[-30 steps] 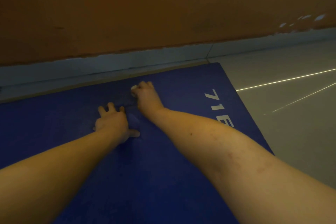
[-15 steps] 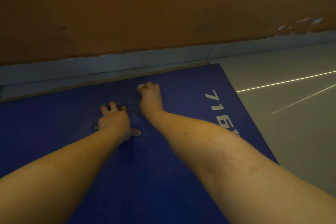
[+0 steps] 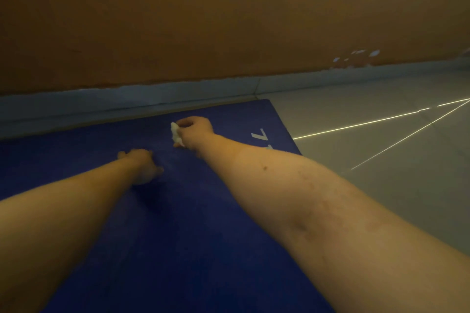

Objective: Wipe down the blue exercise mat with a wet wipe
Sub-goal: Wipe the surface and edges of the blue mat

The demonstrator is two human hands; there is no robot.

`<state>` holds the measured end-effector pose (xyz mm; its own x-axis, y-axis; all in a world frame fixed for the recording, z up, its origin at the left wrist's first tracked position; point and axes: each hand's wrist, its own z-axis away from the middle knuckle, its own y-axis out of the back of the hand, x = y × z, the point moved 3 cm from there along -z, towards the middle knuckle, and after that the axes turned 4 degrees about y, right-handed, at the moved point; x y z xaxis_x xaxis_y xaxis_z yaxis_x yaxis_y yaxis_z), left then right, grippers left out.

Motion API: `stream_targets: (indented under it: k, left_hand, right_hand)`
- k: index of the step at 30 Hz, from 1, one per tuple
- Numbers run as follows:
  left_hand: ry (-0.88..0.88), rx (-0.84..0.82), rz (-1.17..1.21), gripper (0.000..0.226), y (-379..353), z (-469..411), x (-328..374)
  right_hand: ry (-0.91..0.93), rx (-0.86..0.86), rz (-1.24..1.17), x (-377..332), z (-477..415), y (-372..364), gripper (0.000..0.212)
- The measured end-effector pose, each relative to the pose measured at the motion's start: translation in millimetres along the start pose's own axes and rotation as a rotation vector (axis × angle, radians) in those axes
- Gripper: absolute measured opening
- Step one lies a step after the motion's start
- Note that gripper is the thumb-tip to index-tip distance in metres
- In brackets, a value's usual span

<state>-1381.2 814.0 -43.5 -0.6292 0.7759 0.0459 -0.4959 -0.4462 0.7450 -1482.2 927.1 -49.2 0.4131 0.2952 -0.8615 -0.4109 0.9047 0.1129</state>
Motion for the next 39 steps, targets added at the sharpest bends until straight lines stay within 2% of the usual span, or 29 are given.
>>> stream_targets:
  k: [4, 10, 14, 15, 17, 21, 24, 29, 32, 34, 36, 37, 39]
  left_hand:
    - [-0.138, 0.093, 0.368, 0.058, 25.3, 30.8, 10.4]
    - [-0.261, 0.095, 0.712, 0.049, 49.9, 93.3, 12.5]
    - [-0.326, 0.052, 0.875, 0.03, 56.8, 128.5, 8.5]
    - [-0.336, 0.055, 0.903, 0.024, 60.6, 137.5, 7.0]
    - [-0.341, 0.055, 0.932, 0.016, 67.3, 147.4, 2.9]
    - [-0.33, 0.018, 1.007, 0.015, 65.1, 159.2, -4.0]
    - [-0.314, 0.003, 1.067, 0.012, 55.2, 162.6, -8.9]
    - [-0.312, -0.038, 1.09, 0.005, 41.7, 168.6, -11.9]
    - [-0.299, 0.007, 1.044, 0.012, 35.6, 165.6, -16.3]
    - [-0.273, 0.046, 1.021, 0.017, 31.1, 161.0, -20.4]
    - [-0.25, 0.056, 0.999, 0.018, 26.9, 157.2, -22.4]
    - [-0.244, 0.058, 0.983, 0.018, 25.0, 155.9, -22.1]
    - [-0.242, 0.056, 0.967, 0.018, 20.3, 154.0, -22.6]
  right_hand:
    - [-0.068, 0.006, -0.12, -10.6, 20.2, 14.8, 0.02]
    - [-0.122, -0.037, -0.126, -38.2, 58.9, 15.6, 0.042]
    - [-0.129, -0.169, -0.03, -56.7, 86.1, 10.0, 0.026]
    - [-0.119, -0.178, 0.044, -62.4, 92.3, 6.6, 0.028]
    - [-0.091, -0.16, 0.217, -69.5, 93.9, 1.8, 0.039]
    - [-0.028, -0.115, 0.344, -85.4, 126.8, 8.0, 0.033]
    - [0.015, -0.094, 0.288, -75.2, 139.9, 19.4, 0.033]
    - [-0.026, -0.111, 0.261, -48.5, 159.9, 16.8, 0.025]
    - [-0.045, -0.111, 0.313, -37.5, 168.0, 19.8, 0.024]
    - [0.026, -0.058, 0.457, -33.4, 164.8, 22.6, 0.021]
    - [0.119, 0.062, 0.547, -32.8, 164.7, 22.8, 0.011]
    - [0.147, 0.082, 0.515, -31.6, 166.8, 20.9, 0.009]
    - [0.143, -0.016, 0.345, -24.7, 173.0, 9.5, 0.014]
